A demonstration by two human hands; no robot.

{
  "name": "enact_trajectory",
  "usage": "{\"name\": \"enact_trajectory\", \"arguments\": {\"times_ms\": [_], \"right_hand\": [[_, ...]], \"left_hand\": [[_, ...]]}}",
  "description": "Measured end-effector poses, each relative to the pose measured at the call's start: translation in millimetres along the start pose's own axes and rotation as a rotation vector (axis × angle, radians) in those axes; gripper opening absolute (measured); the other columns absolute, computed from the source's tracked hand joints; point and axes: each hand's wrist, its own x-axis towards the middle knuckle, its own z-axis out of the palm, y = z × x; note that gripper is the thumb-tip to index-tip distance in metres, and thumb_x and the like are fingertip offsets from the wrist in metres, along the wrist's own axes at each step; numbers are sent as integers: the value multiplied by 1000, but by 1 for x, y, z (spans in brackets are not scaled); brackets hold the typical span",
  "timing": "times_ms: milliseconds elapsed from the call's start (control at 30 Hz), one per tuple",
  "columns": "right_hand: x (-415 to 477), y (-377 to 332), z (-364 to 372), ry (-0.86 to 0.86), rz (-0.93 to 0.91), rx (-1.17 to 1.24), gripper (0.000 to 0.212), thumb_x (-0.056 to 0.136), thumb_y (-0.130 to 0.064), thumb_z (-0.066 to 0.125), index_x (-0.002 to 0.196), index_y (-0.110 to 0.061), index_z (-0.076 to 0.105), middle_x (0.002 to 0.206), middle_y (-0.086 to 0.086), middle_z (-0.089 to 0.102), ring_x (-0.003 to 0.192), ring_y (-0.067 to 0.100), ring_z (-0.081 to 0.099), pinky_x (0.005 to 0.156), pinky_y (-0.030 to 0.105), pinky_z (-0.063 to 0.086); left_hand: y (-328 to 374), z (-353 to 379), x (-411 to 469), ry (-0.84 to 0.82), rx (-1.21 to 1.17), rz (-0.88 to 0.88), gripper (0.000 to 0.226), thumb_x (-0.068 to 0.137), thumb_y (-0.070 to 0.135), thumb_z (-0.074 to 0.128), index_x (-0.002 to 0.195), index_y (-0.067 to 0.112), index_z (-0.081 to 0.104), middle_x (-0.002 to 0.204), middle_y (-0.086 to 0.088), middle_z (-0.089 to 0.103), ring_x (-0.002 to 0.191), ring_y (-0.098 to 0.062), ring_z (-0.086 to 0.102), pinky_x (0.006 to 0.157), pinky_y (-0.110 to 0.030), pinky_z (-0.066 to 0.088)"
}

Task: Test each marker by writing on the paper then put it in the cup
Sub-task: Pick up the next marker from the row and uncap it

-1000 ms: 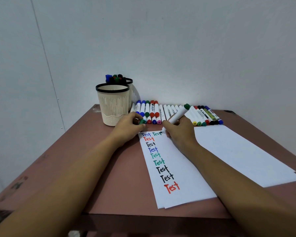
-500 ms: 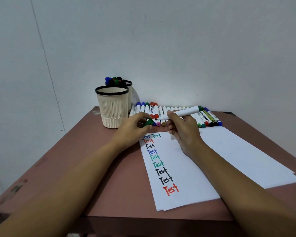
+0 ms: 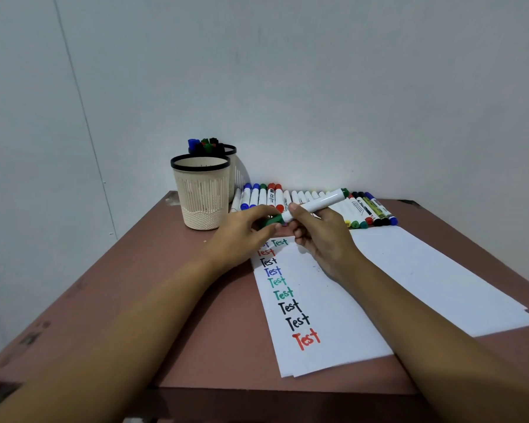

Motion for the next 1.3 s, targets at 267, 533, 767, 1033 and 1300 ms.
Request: {"name": "enact_trajectory", "arguments": {"times_ms": [267,533,767,1033,1300], "right_hand": [[0,0,0,-129,87,185,10,91,-13,59,85,-6,60,61,2,57,57,8,52,53,18,47],[1,1,-3,-185,118,207,7,92,-11,58,90,-5,60,67,6,54,63,12,51,56,17,50],[0,-6,-1,-164,117,235,14,92,-16,58,83,-6,63,62,3,57,55,9,52,53,17,48],[1,-14,-10,112,152,184,36,95,-46,47,94,-12,61,71,7,61,66,18,57,62,28,48],[5,22,-18,20,-328,-1125,29,96,-27,49,108,-8,68,106,8,66,100,20,59,81,28,46]], "left_hand": [[8,1,-2,20,-80,-50,21,92,17,56,109,10,67,88,-2,69,83,-18,63,74,-29,48],[11,0,-4,-54,-184,-99,21,95,17,52,98,2,67,86,-17,68,80,-31,62,75,-43,48],[24,-3,-3,59,-600,-339,9,88,10,61,93,7,68,59,7,61,52,-4,53,63,-24,49],[37,-36,8,311,-652,-364,5,86,14,64,84,11,67,58,5,51,55,-8,44,51,-19,40],[43,-107,73,373,-283,-238,3,88,15,61,88,12,60,90,-9,66,88,-23,68,77,-35,57]]}}
